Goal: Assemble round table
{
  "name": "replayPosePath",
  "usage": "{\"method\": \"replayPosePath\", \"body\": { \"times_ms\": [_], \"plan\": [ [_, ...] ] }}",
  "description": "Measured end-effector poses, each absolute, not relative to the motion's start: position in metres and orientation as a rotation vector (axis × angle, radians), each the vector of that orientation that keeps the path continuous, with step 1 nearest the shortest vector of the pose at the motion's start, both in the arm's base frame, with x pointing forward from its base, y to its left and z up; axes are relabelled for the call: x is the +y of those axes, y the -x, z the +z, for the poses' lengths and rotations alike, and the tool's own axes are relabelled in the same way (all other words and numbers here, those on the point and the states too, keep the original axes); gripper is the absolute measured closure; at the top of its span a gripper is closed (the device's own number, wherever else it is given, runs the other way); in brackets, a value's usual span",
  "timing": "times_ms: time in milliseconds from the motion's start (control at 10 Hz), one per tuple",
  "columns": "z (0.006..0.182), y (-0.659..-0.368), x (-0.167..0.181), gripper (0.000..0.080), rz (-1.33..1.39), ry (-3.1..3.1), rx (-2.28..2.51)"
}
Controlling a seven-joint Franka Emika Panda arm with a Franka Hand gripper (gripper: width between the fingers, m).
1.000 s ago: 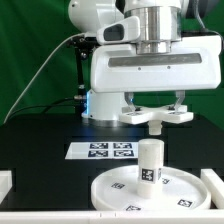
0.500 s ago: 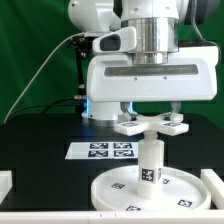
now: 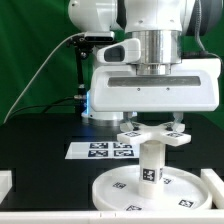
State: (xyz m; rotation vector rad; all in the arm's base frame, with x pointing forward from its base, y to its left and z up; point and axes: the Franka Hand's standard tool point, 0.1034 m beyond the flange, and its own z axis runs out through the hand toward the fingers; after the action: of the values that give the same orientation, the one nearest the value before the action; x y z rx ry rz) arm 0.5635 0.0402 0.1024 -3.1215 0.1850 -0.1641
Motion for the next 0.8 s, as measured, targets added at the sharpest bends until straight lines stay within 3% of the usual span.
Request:
{"method": "replayPosePath", "body": {
  "times_ms": [400,800],
  "plan": [
    [0.1029,-0.5624,0.0400,0.0350,-0.174,3.095,0.359],
    [0.1013,-0.5612,0.0403,0.0350,-0.197,2.763,1.289]
  ]
}}
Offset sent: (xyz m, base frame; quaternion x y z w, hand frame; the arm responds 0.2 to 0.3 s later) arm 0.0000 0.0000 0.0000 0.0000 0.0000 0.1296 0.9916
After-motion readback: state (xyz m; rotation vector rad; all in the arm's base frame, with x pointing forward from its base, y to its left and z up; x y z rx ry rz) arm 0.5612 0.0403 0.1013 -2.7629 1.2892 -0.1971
